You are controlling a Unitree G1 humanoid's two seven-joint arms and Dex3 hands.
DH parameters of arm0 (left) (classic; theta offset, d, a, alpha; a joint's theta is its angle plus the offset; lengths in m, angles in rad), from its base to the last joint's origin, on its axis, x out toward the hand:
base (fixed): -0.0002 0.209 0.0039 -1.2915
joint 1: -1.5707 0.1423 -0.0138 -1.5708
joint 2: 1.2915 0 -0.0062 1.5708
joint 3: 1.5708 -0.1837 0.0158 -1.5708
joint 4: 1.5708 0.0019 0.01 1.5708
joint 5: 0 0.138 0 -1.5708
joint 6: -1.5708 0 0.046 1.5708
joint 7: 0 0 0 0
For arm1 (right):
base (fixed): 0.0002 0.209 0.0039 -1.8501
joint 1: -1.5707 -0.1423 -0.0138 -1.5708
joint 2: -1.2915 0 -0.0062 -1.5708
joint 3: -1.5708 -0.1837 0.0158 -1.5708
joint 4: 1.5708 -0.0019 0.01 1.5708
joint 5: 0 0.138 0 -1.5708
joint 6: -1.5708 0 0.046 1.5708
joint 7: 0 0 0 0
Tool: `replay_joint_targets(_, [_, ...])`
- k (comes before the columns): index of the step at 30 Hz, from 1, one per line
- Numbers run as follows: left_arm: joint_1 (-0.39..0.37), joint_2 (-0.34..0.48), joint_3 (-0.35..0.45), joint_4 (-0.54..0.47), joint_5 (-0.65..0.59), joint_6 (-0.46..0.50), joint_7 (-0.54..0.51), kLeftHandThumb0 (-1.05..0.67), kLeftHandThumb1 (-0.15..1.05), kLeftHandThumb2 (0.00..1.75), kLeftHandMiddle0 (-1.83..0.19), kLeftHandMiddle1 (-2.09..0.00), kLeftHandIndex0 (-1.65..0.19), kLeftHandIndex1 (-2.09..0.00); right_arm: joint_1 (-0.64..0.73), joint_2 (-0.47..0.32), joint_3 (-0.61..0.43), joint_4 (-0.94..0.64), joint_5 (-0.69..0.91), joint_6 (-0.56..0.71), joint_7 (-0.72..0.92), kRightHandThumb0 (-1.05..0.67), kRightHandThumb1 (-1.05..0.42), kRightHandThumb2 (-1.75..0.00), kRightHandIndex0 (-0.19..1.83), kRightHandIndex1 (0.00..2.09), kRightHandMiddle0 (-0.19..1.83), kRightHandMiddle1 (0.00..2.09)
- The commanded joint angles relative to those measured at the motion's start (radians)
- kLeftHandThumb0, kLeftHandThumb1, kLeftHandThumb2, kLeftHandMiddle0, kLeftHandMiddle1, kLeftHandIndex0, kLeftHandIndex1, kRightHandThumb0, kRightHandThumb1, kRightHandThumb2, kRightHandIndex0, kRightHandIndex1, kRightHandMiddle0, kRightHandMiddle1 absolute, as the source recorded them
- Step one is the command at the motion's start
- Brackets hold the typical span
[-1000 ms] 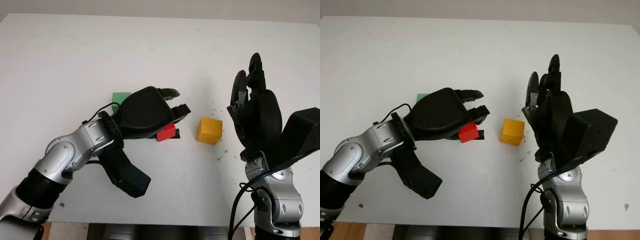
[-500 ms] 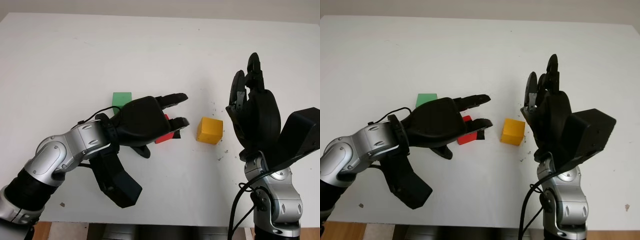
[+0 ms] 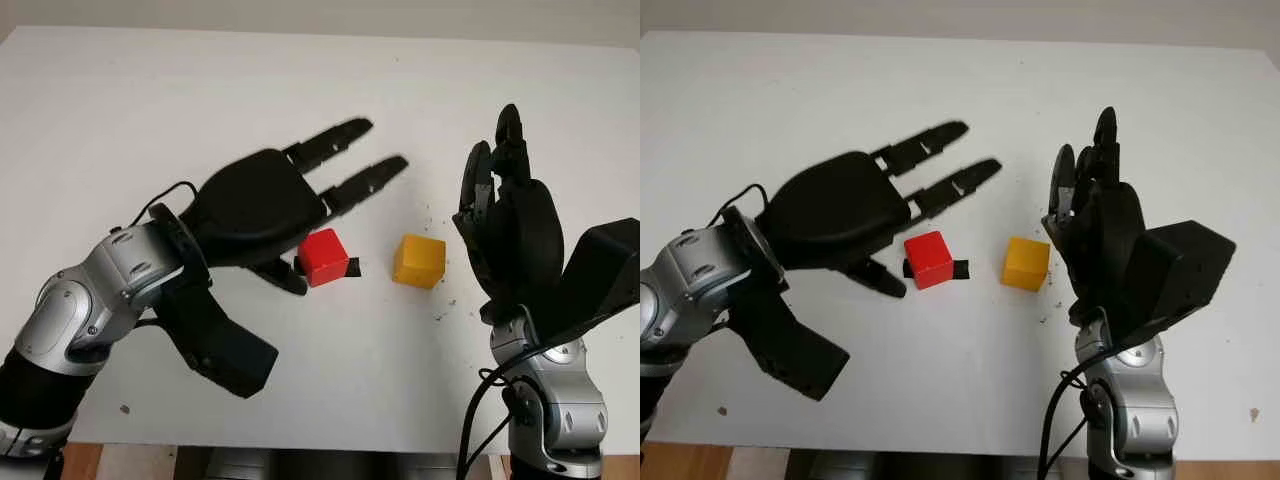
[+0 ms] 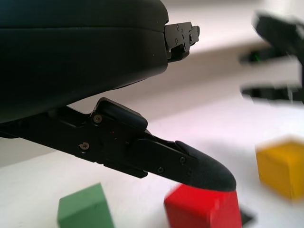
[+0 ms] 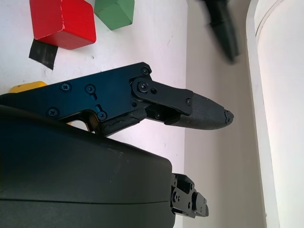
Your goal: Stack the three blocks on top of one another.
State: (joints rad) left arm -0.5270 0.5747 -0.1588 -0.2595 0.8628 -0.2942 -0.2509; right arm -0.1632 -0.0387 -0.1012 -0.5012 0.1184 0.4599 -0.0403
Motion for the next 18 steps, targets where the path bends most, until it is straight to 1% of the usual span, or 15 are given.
replay_joint_targets(1, [0.018,-0.014,0.034,0.026,-0.019,0.004,0.069,-0.75,1.05,0.20,0.19,0.00,0.19,0.00,0.007,-0.004,-0.003,-0.017,0.002,-0.005,0.003,-0.63,-1.05,-0.66,-0.19,0.00,-0.19,0.00])
replay_joint_targets(3, [0.023,-0.022,0.058,0.055,-0.049,0.005,0.126,-0.73,1.05,0.18,0.15,-0.03,0.17,-0.02,0.005,-0.011,-0.002,-0.018,-0.001,-0.001,0.007,-0.63,-1.05,-0.67,-0.19,0.00,-0.19,0.00])
replay_joint_targets(5, [0.026,-0.028,0.079,0.073,-0.084,0.026,0.141,-0.73,1.04,0.12,0.08,-0.06,0.12,-0.05,0.006,-0.017,-0.004,-0.021,-0.002,0.005,0.010,-0.63,-1.05,-0.67,-0.19,0.00,-0.19,0.00])
replay_joint_targets(9, [0.029,-0.010,0.117,0.095,-0.151,0.086,0.108,-0.72,1.03,0.07,-0.01,-0.09,0.01,-0.10,0.006,-0.018,-0.010,-0.026,0.005,0.014,0.012,-0.63,-1.05,-0.67,-0.19,0.00,-0.19,0.00])
replay_joint_targets(14, [0.027,0.020,0.161,0.130,-0.256,0.168,0.024,-0.69,1.00,0.05,-0.05,-0.08,-0.06,-0.11,0.005,-0.030,-0.014,-0.018,0.005,0.011,0.023,-0.63,-1.05,-0.68,-0.19,0.00,-0.19,0.00])
replay_joint_targets(18, [0.021,0.057,0.183,0.183,-0.316,0.181,-0.009,-0.73,1.00,0.06,-0.04,-0.06,-0.09,-0.10,0.007,-0.032,-0.019,-0.024,0.010,0.015,0.027,-0.61,-1.05,-0.69,-0.19,0.00,-0.19,0.00])
